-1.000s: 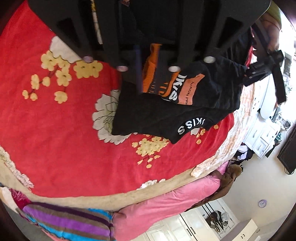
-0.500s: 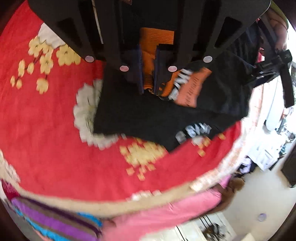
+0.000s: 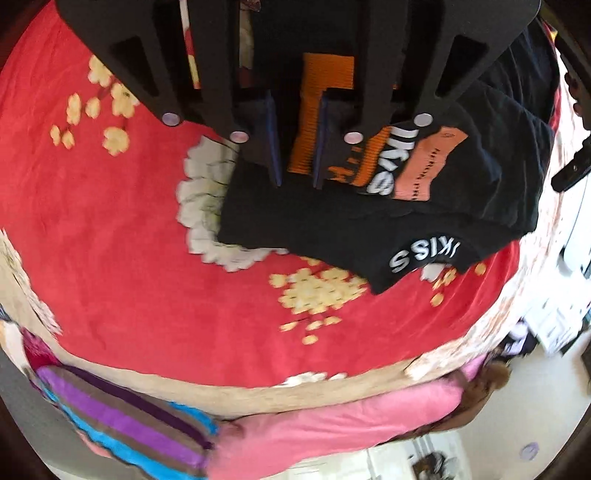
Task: Fold small clothes
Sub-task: 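Hold the orange cuff with the right gripper and press the folded side flat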
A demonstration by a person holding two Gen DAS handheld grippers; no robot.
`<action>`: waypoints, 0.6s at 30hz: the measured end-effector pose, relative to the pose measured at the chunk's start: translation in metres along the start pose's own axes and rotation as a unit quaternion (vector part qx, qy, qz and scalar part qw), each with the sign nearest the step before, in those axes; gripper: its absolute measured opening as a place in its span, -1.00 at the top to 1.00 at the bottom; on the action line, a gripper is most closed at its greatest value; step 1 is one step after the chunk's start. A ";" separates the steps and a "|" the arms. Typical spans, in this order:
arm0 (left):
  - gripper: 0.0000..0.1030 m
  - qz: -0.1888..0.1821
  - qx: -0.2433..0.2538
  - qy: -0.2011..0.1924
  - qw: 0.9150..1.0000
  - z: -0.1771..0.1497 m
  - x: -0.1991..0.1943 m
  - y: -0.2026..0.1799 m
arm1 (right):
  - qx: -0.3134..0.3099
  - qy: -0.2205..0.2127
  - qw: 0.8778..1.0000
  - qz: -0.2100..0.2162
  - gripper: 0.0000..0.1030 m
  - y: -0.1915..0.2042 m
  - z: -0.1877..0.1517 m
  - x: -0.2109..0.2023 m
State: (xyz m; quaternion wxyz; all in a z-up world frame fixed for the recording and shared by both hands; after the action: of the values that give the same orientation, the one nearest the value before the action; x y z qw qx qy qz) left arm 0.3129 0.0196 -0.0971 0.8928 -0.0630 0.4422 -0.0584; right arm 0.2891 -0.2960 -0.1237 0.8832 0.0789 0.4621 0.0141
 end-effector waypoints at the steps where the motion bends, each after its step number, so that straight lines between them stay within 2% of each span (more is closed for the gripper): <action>1: -0.81 0.001 0.001 0.000 1.000 0.000 0.001 -0.001 | 0.004 -0.012 1.000 -0.004 0.57 -0.004 -0.001 -0.008; 5: -0.81 -0.002 0.003 -0.004 1.000 0.000 -0.001 -0.004 | -0.013 -0.045 0.999 -0.009 0.46 -0.005 -0.007 -0.035; 10: -0.81 -0.004 0.025 -0.010 1.000 -0.001 -0.003 -0.017 | -0.036 -0.048 0.998 0.033 0.25 0.021 -0.013 -0.050; 14: -0.81 -0.005 0.053 0.000 0.999 -0.008 0.003 -0.030 | -0.073 -0.042 0.995 0.049 0.24 0.051 -0.021 -0.048; 18: -0.81 0.029 0.104 0.033 0.994 -0.024 0.021 -0.039 | -0.074 -0.017 0.996 0.051 0.20 0.060 -0.032 -0.031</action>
State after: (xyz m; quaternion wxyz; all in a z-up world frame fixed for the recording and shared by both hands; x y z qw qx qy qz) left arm 0.3050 -0.0240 -0.1214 0.8809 0.0451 0.4643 -0.0805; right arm 0.2475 -0.2357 -0.1073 0.8923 0.0367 0.4404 0.0924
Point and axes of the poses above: each gripper's, at about its wrist camera, not at the fingertips, and x roughly the way its jaws point, y to its left, z to its top, the point moved 7 cm from there along x, roughly the way its jaws point, and after that the axes turned 3 degrees about -x, right-handed, at the moved point
